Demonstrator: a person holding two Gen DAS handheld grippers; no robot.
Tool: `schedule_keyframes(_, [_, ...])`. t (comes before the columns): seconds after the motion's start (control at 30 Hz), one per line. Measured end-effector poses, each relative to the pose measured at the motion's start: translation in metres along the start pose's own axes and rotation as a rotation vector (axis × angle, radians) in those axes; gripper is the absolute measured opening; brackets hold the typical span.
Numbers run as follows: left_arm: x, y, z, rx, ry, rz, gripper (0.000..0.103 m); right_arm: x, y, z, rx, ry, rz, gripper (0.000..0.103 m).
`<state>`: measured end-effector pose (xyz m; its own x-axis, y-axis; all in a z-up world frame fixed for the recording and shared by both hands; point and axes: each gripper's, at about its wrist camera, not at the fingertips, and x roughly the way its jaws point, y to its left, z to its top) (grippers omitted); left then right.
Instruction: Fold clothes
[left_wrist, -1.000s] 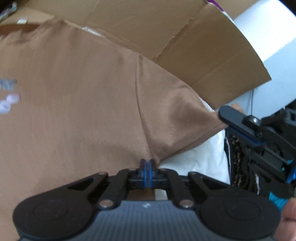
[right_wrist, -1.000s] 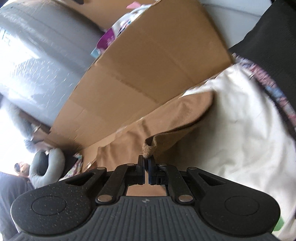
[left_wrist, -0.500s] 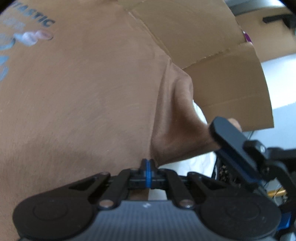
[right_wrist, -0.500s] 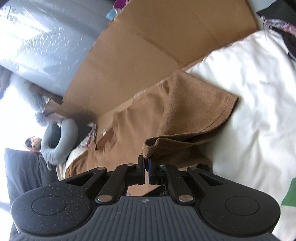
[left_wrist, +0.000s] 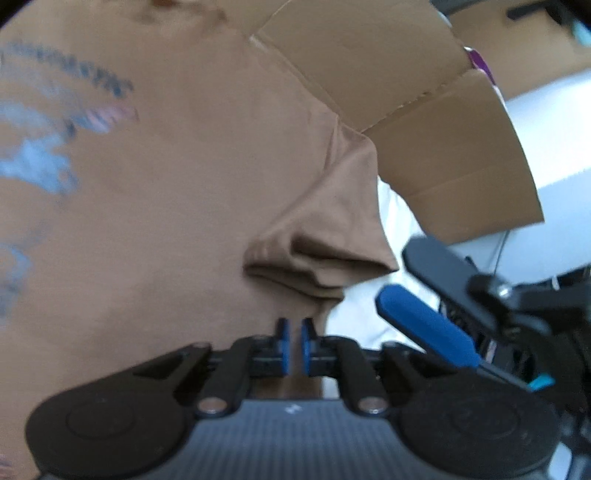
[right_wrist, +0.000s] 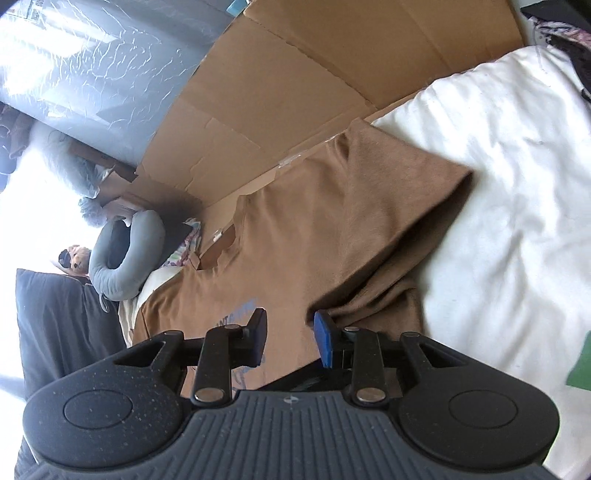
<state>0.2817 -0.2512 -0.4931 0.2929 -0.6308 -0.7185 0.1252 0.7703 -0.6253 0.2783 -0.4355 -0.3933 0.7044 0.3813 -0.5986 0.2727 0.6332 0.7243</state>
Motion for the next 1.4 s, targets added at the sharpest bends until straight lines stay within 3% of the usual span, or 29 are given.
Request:
schedule_keyframes(0.03, [-0.006, 0.000, 0.001, 0.018, -0.009, 0.019, 0.022, -0.002, -0.003, -0.001, 0.001, -0.010, -0.013, 0.030])
schedule_keyframes(0.17, [-0.020, -0.004, 0.008, 0.137, -0.038, 0.097, 0.024, -0.009, -0.015, -0.002, -0.009, -0.051, -0.108, 0.030])
schedule_keyframes(0.3, [-0.025, -0.011, 0.017, 0.266, -0.054, 0.151, 0.037, -0.007, -0.024, -0.003, -0.031, -0.057, -0.201, 0.030])
schedule_keyframes(0.53, [-0.006, -0.031, 0.015, 0.472, 0.001, 0.189, 0.037, 0.017, -0.030, -0.007, -0.109, -0.024, -0.300, 0.030])
schedule_keyframes(1.07, [-0.006, -0.049, 0.024, 0.601, -0.028, 0.177, 0.036, 0.053, -0.023, -0.012, -0.281, -0.024, -0.377, 0.031])
schedule_keyframes(1.2, [-0.010, -0.052, 0.022, 0.615, -0.041, 0.173, 0.009, 0.051, -0.028, -0.012, -0.278, -0.034, -0.378, 0.021])
schedule_keyframes(1.4, [-0.028, -0.053, 0.023, 0.589, -0.108, 0.190, 0.007, 0.050, -0.030, -0.013, -0.266, -0.041, -0.377, 0.019])
